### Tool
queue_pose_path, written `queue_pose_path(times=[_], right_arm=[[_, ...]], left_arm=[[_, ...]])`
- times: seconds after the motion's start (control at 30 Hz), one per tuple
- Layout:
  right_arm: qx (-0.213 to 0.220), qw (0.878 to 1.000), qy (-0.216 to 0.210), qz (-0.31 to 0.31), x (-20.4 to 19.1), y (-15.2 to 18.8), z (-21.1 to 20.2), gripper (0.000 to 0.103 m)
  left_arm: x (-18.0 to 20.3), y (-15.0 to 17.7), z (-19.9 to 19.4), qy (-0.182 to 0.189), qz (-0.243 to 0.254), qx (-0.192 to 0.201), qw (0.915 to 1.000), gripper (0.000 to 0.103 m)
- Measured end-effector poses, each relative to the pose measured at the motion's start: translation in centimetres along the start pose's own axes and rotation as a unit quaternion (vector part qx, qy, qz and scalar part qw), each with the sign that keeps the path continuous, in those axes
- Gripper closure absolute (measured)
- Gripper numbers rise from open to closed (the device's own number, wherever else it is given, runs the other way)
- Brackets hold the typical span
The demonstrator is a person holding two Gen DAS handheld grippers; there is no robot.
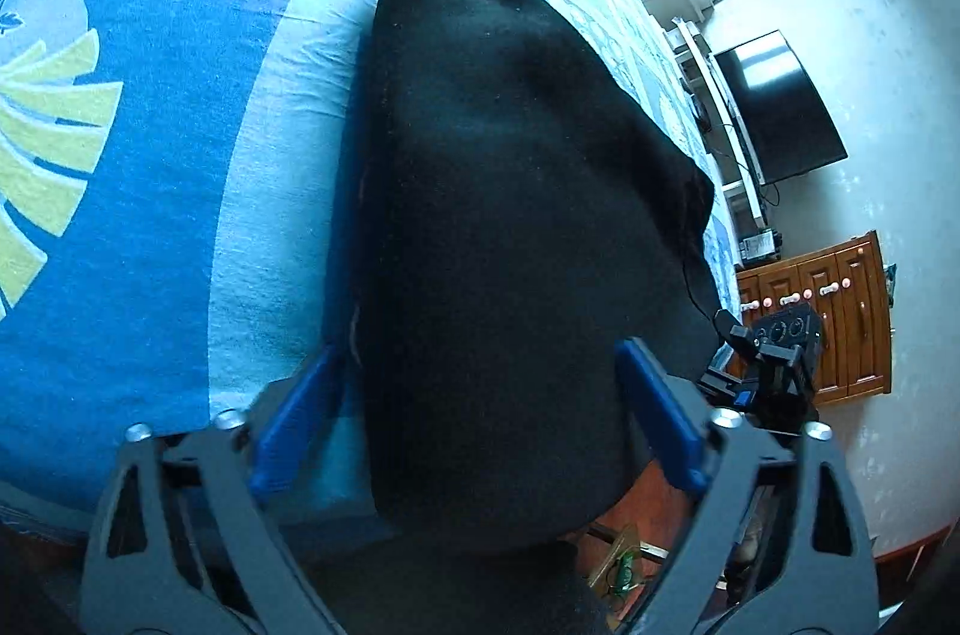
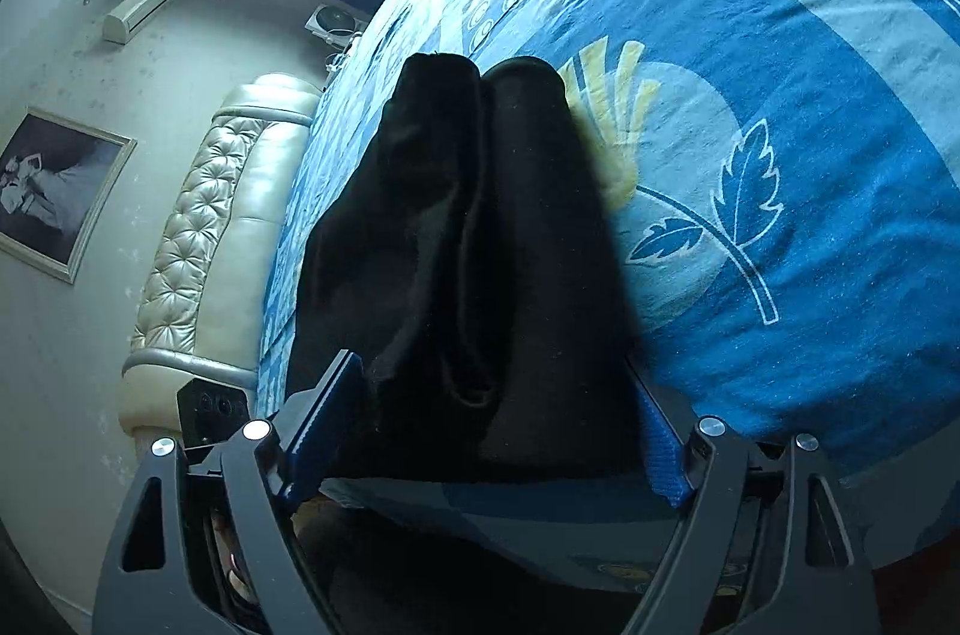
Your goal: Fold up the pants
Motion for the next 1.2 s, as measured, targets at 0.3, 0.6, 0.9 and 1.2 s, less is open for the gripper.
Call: queue_pose_path(times=[0.3,0.6,0.9,1.2], right_arm=[[-0.001,1.0,0.016,-0.022,-2.0,0.4,0.7,0.06],[-0.028,0.999,0.007,-0.042,-5.4,0.5,4.5,0.061],[-0.062,0.996,-0.002,-0.069,-9.3,0.4,9.2,0.061],[-0.075,0.995,-0.011,-0.07,-9.1,0.8,10.4,0.061]], left_arm=[[1.1,-0.1,-1.4,-0.088,0.038,0.008,0.9954,0.059],[-0.7,0.6,-5.4,-0.164,0.05,0.039,0.9845,0.06],[-4.3,1.5,-9.4,-0.191,0.018,0.061,0.9795,0.06],[-5.8,2.0,-10.1,-0.185,0.003,0.068,0.9804,0.059]])
Point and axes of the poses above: each gripper's, at about its wrist camera, not at the fingertips, and z roughly the way its jaws point, x to its right, y to its underside, the point moved 4 cm from there along z, roughly the way its jaws point, and after that the axes turned 12 degrees about -x, right-handed, at the moved point
